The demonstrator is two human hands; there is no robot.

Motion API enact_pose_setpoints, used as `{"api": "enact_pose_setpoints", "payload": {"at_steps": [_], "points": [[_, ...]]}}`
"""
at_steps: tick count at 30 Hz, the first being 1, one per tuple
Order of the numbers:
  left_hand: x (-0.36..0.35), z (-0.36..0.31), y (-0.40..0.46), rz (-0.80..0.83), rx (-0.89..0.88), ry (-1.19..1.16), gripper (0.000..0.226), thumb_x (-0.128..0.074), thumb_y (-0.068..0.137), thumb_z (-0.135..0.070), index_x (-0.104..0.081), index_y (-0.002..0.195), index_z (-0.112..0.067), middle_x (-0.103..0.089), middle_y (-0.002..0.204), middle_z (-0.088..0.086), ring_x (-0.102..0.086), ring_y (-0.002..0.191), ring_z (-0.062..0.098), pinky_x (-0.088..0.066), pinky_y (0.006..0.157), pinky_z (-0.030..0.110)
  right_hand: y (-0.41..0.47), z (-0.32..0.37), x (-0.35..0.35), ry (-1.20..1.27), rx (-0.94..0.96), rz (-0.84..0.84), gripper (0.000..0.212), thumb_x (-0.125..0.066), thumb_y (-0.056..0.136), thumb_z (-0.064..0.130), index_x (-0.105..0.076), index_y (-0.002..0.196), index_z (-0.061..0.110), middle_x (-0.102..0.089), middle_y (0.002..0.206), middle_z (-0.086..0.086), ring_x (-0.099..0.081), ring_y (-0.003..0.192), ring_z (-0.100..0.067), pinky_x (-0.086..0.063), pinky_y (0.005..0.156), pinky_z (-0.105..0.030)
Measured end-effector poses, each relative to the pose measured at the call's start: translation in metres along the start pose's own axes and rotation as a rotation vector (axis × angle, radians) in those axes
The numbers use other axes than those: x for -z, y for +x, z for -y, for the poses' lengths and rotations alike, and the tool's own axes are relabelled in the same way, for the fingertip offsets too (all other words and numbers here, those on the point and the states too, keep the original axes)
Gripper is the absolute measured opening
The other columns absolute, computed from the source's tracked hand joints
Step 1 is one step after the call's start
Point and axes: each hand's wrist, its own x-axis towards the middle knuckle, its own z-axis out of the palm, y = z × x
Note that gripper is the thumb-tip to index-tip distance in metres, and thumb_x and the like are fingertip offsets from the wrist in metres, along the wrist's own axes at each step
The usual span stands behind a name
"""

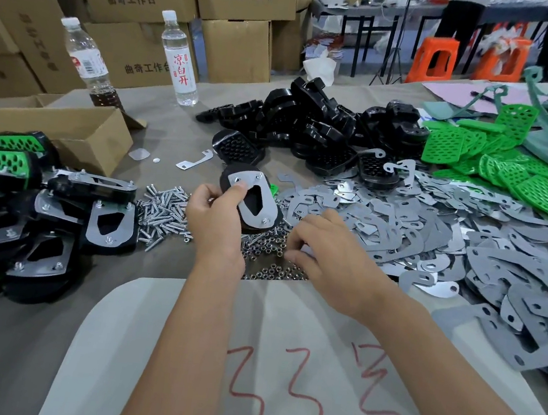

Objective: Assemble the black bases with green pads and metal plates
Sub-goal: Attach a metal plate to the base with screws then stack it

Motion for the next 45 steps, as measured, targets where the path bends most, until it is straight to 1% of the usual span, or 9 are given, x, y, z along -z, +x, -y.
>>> {"api": "enact_pose_setpoints", "payload": {"at_steps": [4, 7, 11, 17, 22, 30, 35, 40, 45], "points": [[0.000, -0.001, 0.000, -0.011, 0.007, -0.011, 0.037, -0.075, 0.086, -0.012, -0.043, 0.070, -0.020, -0.053, 0.081, 0.008, -0.048, 0.075, 0.021, -0.040, 0.074, 0.038, 0.001, 0.006, -0.002, -0.036, -0.049, 0.092, 0.035, -0.069, 0.093, 0.052, -0.066, 0.120, 0.029, -0.048, 0.109, 0.006, -0.033, 0.108, -0.016, -0.035, 0.097, -0.034], [0.000, -0.001, 0.000, -0.018, 0.009, -0.028, 0.038, -0.075, 0.086, -0.010, -0.042, 0.070, -0.019, -0.052, 0.082, 0.009, -0.047, 0.076, 0.022, -0.039, 0.075, 0.038, 0.005, 0.014, -0.004, -0.028, -0.046, 0.089, 0.014, -0.069, 0.096, 0.040, -0.067, 0.100, 0.027, -0.050, 0.106, 0.004, -0.035, 0.107, -0.018, -0.037, 0.099, -0.039], [0.001, 0.000, 0.000, -0.033, 0.013, -0.017, 0.038, -0.077, 0.085, -0.010, -0.043, 0.069, -0.020, -0.053, 0.081, 0.009, -0.047, 0.075, 0.021, -0.039, 0.074, 0.038, 0.006, 0.017, -0.007, -0.105, -0.038, 0.080, 0.014, -0.059, 0.103, 0.035, -0.053, 0.092, 0.029, -0.049, 0.102, 0.008, -0.032, 0.100, -0.012, -0.037, 0.096, -0.036], [-0.001, 0.000, -0.002, 0.127, 0.015, 0.092, 0.039, -0.078, 0.084, -0.010, -0.047, 0.062, -0.021, -0.055, 0.072, 0.006, -0.049, 0.073, 0.021, -0.039, 0.072, 0.038, 0.003, 0.005, 0.000, 0.382, -0.129, -0.418, 0.019, -0.067, 0.099, 0.014, -0.059, 0.083, 0.020, -0.058, 0.067, 0.010, -0.052, 0.063, -0.009, -0.043, 0.062, -0.023], [-0.007, 0.001, -0.011, 0.438, 0.068, 0.223, 0.018, -0.074, 0.087, -0.004, -0.059, 0.081, -0.013, -0.067, 0.080, 0.010, -0.060, 0.070, 0.022, -0.048, 0.067, 0.033, 0.000, -0.003, 0.007, 0.633, -0.119, -0.598, 0.014, -0.076, 0.091, 0.007, -0.071, 0.086, 0.019, -0.070, 0.079, 0.006, -0.066, 0.076, -0.017, -0.055, 0.075, -0.029], [-0.006, -0.001, -0.017, 0.614, 0.056, 0.375, 0.019, -0.076, 0.088, -0.011, -0.063, 0.075, -0.015, -0.062, 0.072, 0.008, -0.055, 0.065, 0.021, -0.043, 0.061, 0.029, -0.002, -0.012, 0.011, 0.676, -0.147, -0.570, 0.022, -0.082, 0.085, 0.002, -0.078, 0.102, 0.017, -0.076, 0.082, 0.003, -0.073, 0.076, -0.015, -0.062, 0.077, -0.031], [-0.003, -0.007, -0.021, 0.771, 0.108, 0.420, 0.030, -0.077, 0.077, -0.025, -0.067, 0.088, 0.001, -0.064, 0.086, 0.015, -0.058, 0.082, 0.025, -0.042, 0.080, 0.038, 0.000, -0.011, 0.015, 0.680, -0.107, -0.495, 0.022, -0.080, 0.086, 0.000, -0.080, 0.087, 0.022, -0.074, 0.084, 0.004, -0.073, 0.080, -0.024, -0.063, 0.075, -0.043], [-0.005, -0.008, -0.023, 0.784, 0.175, 0.418, 0.009, -0.069, 0.069, -0.022, -0.069, 0.075, -0.015, -0.065, 0.071, 0.004, -0.059, 0.065, 0.019, -0.044, 0.062, 0.029, 0.000, -0.018, 0.014, 0.665, -0.148, -0.449, 0.011, -0.082, 0.085, 0.004, -0.083, 0.090, 0.014, -0.069, 0.086, 0.001, -0.068, 0.076, -0.025, -0.061, 0.070, -0.038], [-0.007, -0.006, -0.023, 0.753, 0.162, 0.409, 0.006, -0.070, 0.068, -0.024, -0.070, 0.064, -0.020, -0.064, 0.073, 0.006, -0.058, 0.071, 0.023, -0.041, 0.066, 0.033, -0.001, -0.021, 0.013, 0.642, -0.149, -0.462, 0.009, -0.083, 0.084, 0.006, -0.083, 0.091, 0.012, -0.069, 0.087, -0.003, -0.067, 0.078, -0.025, -0.061, 0.070, -0.040]]}}
